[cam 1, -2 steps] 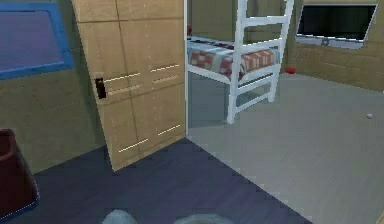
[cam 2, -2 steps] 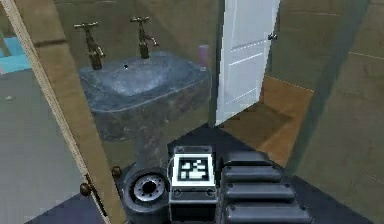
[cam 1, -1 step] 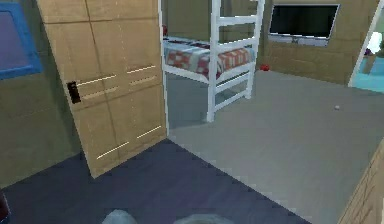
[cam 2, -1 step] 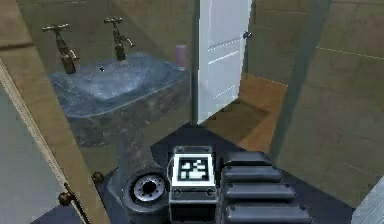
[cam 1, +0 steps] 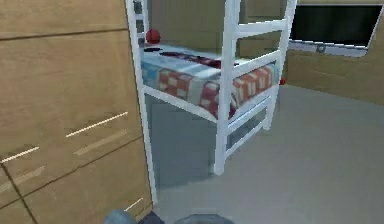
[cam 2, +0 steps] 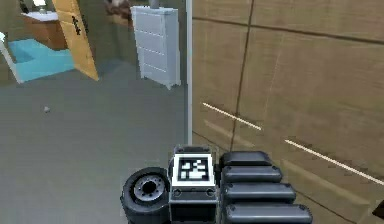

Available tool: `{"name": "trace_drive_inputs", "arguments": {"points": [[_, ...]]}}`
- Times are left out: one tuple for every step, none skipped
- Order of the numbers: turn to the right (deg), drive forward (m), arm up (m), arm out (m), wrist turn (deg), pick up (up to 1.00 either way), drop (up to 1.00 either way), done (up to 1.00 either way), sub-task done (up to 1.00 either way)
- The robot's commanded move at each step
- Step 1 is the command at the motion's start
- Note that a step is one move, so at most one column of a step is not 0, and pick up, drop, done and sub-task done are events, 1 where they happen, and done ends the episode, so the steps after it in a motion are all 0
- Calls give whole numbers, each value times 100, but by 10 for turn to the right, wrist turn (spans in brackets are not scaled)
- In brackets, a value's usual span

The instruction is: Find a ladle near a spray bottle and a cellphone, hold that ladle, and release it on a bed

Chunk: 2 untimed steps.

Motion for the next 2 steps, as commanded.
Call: {"name": "trace_drive_inputs", "arguments": {"points": [[30,0,0,0,0,0,0,0,0],[0,100,0,0,0,0,0,0,0]]}}
